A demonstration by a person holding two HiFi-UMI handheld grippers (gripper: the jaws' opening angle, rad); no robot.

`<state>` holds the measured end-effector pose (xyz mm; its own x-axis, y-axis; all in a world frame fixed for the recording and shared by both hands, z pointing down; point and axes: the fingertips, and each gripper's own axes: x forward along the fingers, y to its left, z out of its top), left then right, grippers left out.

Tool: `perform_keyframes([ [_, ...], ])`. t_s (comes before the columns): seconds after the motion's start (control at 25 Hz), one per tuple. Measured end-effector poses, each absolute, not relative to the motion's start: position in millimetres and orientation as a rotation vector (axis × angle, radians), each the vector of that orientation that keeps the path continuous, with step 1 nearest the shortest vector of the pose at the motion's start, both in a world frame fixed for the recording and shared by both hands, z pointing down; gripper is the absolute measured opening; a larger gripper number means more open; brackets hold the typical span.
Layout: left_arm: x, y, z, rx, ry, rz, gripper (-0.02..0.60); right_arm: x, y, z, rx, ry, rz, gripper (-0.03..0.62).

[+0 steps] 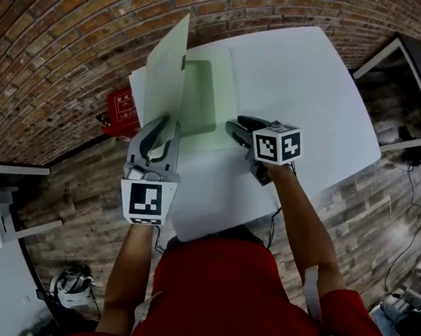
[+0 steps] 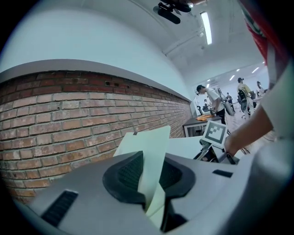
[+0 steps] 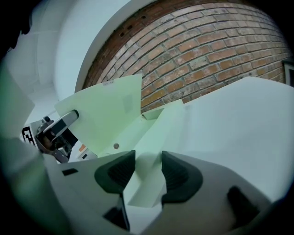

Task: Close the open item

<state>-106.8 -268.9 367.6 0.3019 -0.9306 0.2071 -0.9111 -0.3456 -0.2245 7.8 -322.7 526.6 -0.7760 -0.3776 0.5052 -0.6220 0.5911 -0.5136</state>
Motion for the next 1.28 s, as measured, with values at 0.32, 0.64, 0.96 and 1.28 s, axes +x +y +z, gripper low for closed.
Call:
perform_keyframes([
  [0.32, -73.4, -272.1, 391.4, -2.55, 1.649, -0.559, 0.069, 7.2, -322.3, 526.3, 0.803, -2.487, 0.979, 0.192],
  [0.64, -47.1, -278.3, 411.8, -2.591, 1.586, -0.655, 0.069, 7.1, -323.1, 525.4, 0.801, -2.499, 0.976, 0.192],
  [0.96, -29.7, -282.1, 432.5, -2.613, 1.538, -0.747, 0.071, 7.4, -322.0, 526.7, 0.8, -2.513, 1.0, 0.193],
  [1.28, -18.2, -285.0, 452.6, -2.643, 1.491, -0.824, 0.077, 9.6, -323.9, 523.9, 0.787, -2.537, 1.148, 0.193],
])
